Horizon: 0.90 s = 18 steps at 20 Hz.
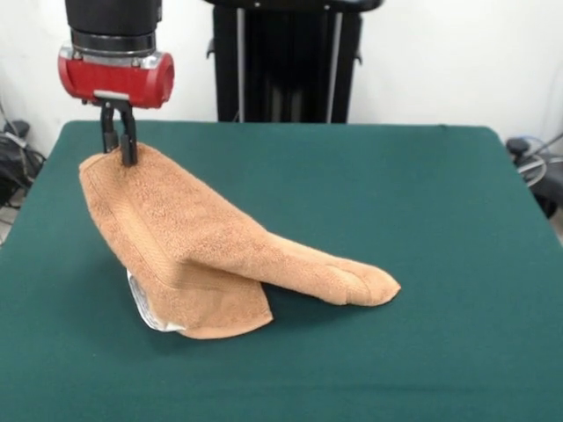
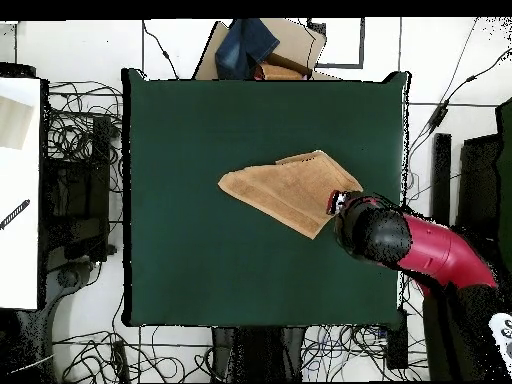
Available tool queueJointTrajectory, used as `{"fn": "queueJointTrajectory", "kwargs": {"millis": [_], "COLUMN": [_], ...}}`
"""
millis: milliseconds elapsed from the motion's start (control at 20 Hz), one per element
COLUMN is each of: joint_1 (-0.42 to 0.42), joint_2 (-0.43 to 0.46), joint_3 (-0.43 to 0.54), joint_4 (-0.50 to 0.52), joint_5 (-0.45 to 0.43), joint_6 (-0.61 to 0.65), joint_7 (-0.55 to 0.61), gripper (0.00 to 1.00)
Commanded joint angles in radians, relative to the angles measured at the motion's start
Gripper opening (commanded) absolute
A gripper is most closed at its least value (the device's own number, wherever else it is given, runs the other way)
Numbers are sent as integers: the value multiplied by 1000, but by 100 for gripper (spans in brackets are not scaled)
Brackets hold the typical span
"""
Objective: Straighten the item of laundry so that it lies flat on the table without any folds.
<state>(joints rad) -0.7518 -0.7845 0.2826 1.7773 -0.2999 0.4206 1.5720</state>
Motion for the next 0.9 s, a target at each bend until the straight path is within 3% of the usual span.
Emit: {"fn": "queueJointTrajectory", "kwargs": {"millis": [50,400,900], "joint_1": [8,-2,-75], "joint_2": [-53,-151,-79], "joint_3": [75,69,76], "joint_4": [99,173,248], "joint_5": [-67,-45,-161], "joint_6": [78,97,-79], "joint_7": [-80,-77,-50], "gripper": [0,0,0]}}
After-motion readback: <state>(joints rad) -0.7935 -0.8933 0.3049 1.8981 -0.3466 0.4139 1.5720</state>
